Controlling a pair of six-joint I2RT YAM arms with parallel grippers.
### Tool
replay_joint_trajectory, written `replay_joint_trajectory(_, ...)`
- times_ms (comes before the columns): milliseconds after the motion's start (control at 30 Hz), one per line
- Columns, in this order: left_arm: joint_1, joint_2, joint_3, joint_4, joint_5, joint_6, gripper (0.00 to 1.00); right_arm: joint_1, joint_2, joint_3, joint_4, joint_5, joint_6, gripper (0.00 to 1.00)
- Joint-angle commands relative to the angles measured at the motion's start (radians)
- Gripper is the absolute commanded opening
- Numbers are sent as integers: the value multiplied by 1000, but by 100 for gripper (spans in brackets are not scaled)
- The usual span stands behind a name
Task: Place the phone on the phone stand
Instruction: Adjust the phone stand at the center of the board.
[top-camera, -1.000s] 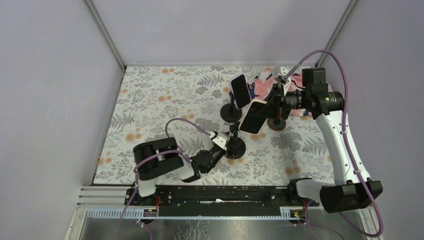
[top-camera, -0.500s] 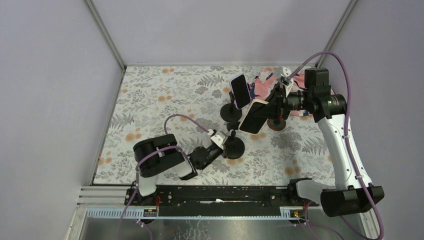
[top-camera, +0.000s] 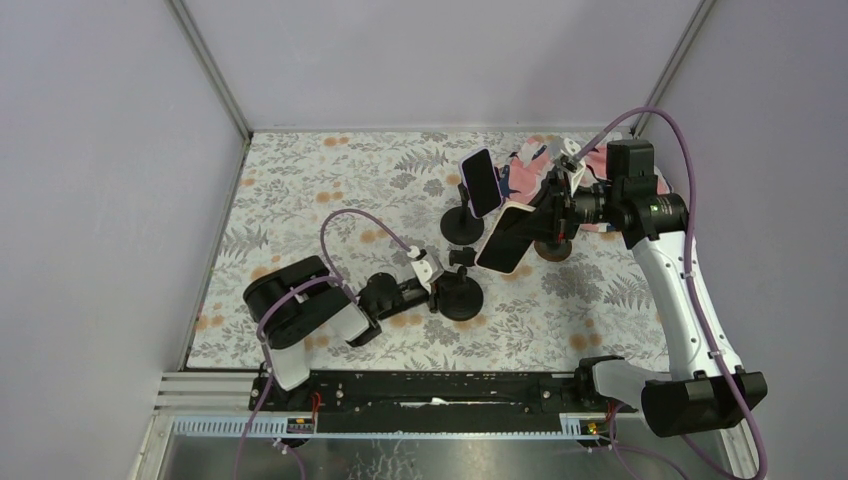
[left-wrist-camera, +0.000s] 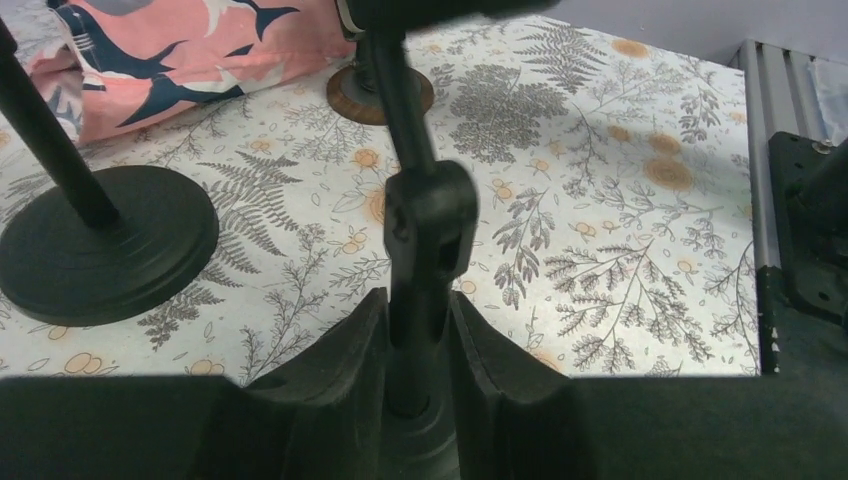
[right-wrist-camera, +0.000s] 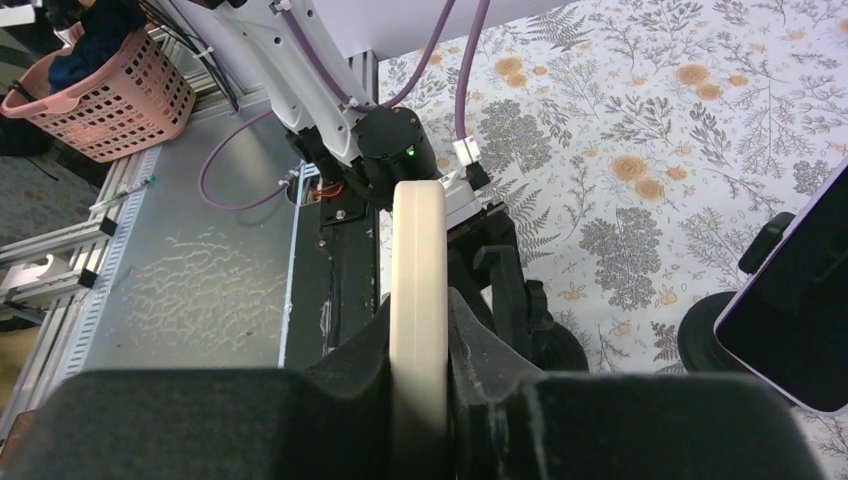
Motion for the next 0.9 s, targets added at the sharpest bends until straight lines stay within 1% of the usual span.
replay_joint_trajectory(0, 3, -28, -15, -45, 31, 27, 43, -5, -33, -7, 76, -80, 53, 0)
replay_joint_trajectory(67, 3, -55, -33, -38, 7, 20, 56, -5, -32, -12, 85, -88, 62, 0)
replay_joint_trajectory(167, 2, -125, -59, -77, 1, 14, 63, -4, -26, -21, 108, -112, 86, 0)
replay_joint_trajectory(300, 2, -272, -128, -147, -5, -28, 65, -2, -19, -33, 139, -129, 104, 0)
replay_joint_trajectory(367, 2, -399, -175, -195, -24, -60, 66, 3, -12, -33, 143, -132, 101, 0)
replay_joint_trajectory(433, 2, -536, -211, -293, -29, -87, 66, 21, 1, -32, 145, -142, 93, 0)
replay_joint_trajectory(533, 3, -750, -197, -540, -24, -111, 66, 85, 35, -17, 104, -144, 28, 0)
replay_joint_trajectory(600, 4, -876, -181, -678, -15, -118, 67, 133, 77, 27, -17, -123, -113, 0)
replay_joint_trajectory(633, 6, -927, -177, -723, -14, -126, 67, 161, 107, 62, -113, -101, -216, 0)
replay_joint_trajectory(733, 16, -1031, -163, -798, -18, -170, 70, 229, 247, 220, -447, -30, -555, 0)
replay_joint_trajectory(800, 19, -1056, -148, -828, -31, -192, 70, 237, 345, 339, -669, -34, -761, 0)
replay_joint_trajectory(867, 21, -1055, -125, -848, -47, -208, 70, 240, 403, 421, -715, -26, -779, 0)
